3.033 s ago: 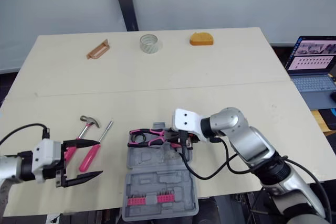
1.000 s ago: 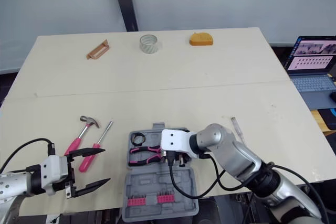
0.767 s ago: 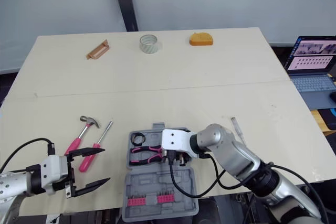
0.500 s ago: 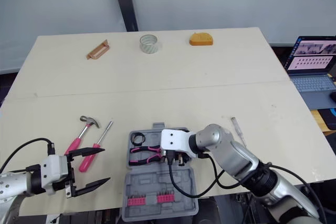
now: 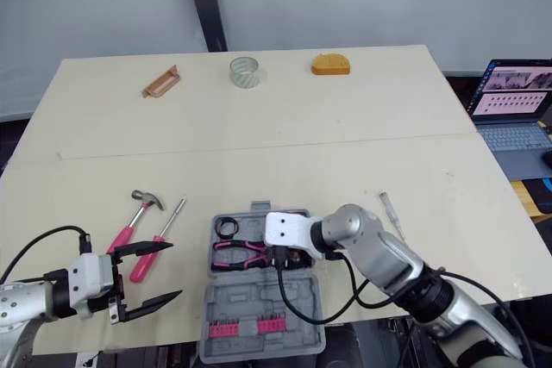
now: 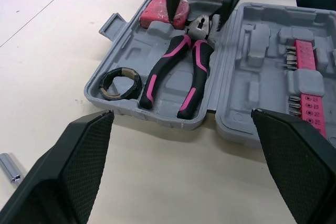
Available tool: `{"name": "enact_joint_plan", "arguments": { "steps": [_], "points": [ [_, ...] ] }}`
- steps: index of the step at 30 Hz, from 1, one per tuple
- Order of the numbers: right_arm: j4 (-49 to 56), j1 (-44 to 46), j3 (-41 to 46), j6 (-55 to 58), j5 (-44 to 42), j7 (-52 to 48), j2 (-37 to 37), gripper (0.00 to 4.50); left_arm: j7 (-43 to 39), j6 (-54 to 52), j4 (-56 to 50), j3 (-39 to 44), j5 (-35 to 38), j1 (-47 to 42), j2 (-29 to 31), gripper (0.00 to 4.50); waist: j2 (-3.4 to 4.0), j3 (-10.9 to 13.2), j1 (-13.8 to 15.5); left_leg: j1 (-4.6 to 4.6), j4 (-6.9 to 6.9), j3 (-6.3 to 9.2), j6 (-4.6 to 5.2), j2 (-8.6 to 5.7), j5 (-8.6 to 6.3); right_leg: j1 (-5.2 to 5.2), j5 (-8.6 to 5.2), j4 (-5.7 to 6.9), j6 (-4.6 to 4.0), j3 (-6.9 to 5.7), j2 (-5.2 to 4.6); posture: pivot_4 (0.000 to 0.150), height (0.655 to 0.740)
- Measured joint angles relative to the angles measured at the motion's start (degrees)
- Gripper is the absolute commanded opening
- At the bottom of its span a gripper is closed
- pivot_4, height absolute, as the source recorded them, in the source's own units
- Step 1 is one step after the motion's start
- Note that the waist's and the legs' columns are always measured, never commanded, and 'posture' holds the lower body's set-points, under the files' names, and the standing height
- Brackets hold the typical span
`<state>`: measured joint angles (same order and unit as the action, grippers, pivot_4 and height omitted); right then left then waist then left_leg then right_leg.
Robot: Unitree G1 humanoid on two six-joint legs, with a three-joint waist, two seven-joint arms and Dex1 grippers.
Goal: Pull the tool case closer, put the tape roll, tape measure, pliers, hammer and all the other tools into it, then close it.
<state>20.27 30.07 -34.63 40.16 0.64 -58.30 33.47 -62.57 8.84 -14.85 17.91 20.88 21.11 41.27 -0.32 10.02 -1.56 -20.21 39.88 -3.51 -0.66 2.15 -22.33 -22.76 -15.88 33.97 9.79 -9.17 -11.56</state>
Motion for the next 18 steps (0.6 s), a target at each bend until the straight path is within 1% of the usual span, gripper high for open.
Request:
{"name": "enact_joint_plan", "arguments": {
  "steps": [4,7,8,9,10,14,18],
  "points": [
    [-0.7,0.0,3.5,-0.9,-2.0,0.4,-1.6,4.47,0.5,0.0,0.0,-0.6,-0.5,-0.6,0.0,4.50,0.00,0.0,0.0,0.00,-0.01,0.00,0.00,0.00,0.00,0.00,0.00,0.01,0.00,0.00,0.00,0.150,0.7400],
    [-3.4,-0.2,4.7,-4.6,-3.0,1.2,-4.4,3.60,0.8,0.0,0.3,-1.0,-0.7,-1.2,0.0,4.50,0.00,0.0,-0.1,0.02,-0.03,0.00,0.00,0.00,0.00,0.00,0.00,0.01,0.00,0.00,0.01,0.150,0.7400],
    [-5.0,-0.6,5.2,-7.0,-3.2,1.7,-5.9,3.14,0.9,0.0,0.5,-1.1,-0.8,-1.6,0.0,4.50,0.00,0.0,-0.1,0.02,-0.03,0.00,0.00,0.00,0.00,0.00,0.00,0.01,0.00,-0.01,0.01,0.150,0.7400],
    [-6.2,-0.9,5.3,-8.9,-3.4,2.1,-6.8,2.53,1.0,0.0,0.7,-1.1,-0.8,-2.0,0.0,4.50,0.00,0.0,0.0,0.02,-0.03,0.00,0.00,0.00,0.00,0.00,0.00,0.00,0.00,-0.01,0.00,0.150,0.7400],
    [-8.3,-1.8,5.9,-11.4,-3.7,2.5,-8.5,2.10,1.2,0.0,1.1,-1.1,-0.8,-2.2,0.0,4.50,-0.01,0.0,0.0,0.02,-0.04,0.00,0.00,0.00,0.00,0.02,0.00,0.01,0.00,-0.01,0.00,0.150,0.7400],
    [-14.2,-3.7,6.1,-17.8,-4.1,2.9,-11.4,0.09,1.5,0.0,1.9,-1.6,-1.0,-2.6,0.0,4.50,0.00,0.0,-0.1,0.04,-0.05,0.00,0.00,0.00,0.00,0.02,0.00,0.00,0.00,-0.01,0.01,0.150,0.7400],
    [-19.9,-4.5,6.0,-23.0,-3.8,2.9,-12.5,0.03,1.9,0.0,1.9,-2.4,-1.0,-2.8,0.0,4.50,0.00,0.0,-0.2,0.05,-0.04,0.00,0.00,0.00,0.00,0.03,0.00,0.01,0.00,-0.01,0.02,0.150,0.7400]
  ]
}}
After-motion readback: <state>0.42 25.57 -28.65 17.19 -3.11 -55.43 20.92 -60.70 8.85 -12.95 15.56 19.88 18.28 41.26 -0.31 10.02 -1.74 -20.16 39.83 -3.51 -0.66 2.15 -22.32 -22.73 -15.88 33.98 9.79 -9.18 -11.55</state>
